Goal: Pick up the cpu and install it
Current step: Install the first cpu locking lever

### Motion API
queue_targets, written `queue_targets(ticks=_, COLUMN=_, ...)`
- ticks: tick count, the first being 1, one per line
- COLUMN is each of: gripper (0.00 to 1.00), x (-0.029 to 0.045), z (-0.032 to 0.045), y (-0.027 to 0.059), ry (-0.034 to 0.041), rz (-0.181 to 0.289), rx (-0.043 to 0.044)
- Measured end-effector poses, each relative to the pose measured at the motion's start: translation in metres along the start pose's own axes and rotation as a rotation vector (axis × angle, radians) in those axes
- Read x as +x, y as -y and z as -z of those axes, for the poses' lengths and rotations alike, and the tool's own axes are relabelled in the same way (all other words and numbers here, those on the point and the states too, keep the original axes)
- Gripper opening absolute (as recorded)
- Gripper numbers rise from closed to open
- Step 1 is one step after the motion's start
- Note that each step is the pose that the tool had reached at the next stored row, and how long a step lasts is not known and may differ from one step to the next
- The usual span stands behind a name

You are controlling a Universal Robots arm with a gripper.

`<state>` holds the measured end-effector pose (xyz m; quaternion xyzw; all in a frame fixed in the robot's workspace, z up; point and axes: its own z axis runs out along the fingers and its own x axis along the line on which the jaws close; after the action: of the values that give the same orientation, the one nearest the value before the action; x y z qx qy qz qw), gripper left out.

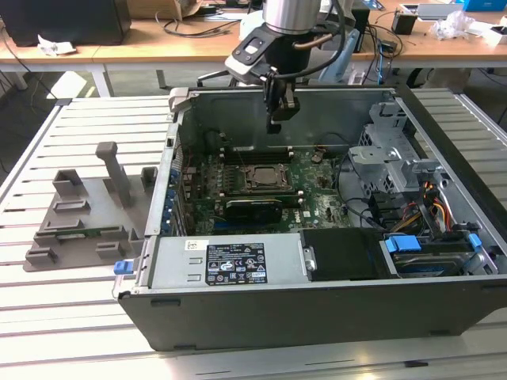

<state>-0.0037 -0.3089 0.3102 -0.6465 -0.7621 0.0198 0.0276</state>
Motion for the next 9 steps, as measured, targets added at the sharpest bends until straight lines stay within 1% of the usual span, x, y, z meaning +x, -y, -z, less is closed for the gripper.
queue_targets(ticks=1, gripper=0.11, x=0.0000, z=0.0000, y=0.0000, ry=0.0017, rz=0.026, rx=0.0004)
queue_targets(ticks=2, gripper=0.11, x=0.0000, z=0.0000, y=0.0000, ry=0.0027, rz=0.040, rx=0.0006)
queue_targets(ticks=9, gripper=0.11, x=0.0000, z=0.0000, y=0.0000, ry=0.0063, rz=0.095, rx=0.0016)
